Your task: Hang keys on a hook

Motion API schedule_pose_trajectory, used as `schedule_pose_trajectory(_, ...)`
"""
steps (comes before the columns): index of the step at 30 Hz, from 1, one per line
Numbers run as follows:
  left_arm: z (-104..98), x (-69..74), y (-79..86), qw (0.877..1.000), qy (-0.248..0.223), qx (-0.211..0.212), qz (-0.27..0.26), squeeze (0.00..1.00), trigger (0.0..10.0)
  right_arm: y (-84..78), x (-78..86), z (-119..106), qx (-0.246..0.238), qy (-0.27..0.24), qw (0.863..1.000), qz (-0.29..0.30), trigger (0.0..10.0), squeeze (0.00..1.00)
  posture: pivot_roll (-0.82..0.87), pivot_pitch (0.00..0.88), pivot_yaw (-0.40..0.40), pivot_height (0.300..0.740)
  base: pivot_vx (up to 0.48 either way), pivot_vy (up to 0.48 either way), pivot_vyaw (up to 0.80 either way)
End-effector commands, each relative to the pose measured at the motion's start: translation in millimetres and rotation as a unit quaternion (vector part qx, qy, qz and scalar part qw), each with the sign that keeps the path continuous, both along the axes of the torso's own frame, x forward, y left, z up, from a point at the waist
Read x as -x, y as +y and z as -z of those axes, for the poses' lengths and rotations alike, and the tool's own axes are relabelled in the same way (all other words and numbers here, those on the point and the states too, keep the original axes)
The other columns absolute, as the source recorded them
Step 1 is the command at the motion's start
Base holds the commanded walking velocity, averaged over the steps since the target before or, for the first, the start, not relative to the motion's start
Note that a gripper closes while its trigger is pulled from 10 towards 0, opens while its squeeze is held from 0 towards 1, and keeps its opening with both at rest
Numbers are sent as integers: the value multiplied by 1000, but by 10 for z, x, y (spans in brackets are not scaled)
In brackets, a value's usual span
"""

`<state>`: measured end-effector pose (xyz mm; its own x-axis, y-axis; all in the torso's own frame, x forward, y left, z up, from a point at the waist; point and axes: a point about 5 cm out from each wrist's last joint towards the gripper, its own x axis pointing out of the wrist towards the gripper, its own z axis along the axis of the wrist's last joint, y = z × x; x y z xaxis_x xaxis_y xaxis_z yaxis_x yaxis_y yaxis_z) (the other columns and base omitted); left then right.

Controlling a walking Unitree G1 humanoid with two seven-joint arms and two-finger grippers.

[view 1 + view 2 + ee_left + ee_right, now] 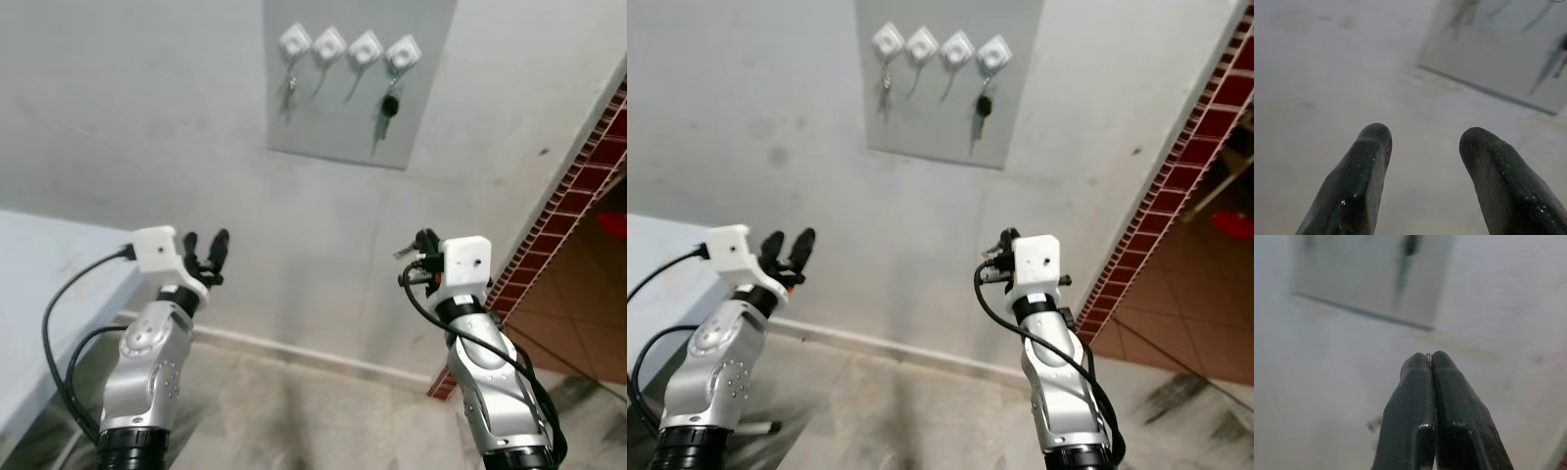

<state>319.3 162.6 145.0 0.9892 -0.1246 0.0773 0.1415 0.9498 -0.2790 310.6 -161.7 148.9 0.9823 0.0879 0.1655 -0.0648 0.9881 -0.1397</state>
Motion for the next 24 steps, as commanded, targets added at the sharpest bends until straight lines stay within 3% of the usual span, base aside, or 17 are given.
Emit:
schedule_pose_trajectory(1,-57,-14,-50,1000,-9,-5,10,0,10000,-29,-12,-66,-5,-10,1000,7,10000,0,194,0,-20,736,472,0,0)
schedule_pose_trajectory(24,-36,-23,-46,1000,2,-7,0,0,10000,-9,-15,-63,-5,-7,1000,1,10000,0,197,0,-24,736,446,0,0)
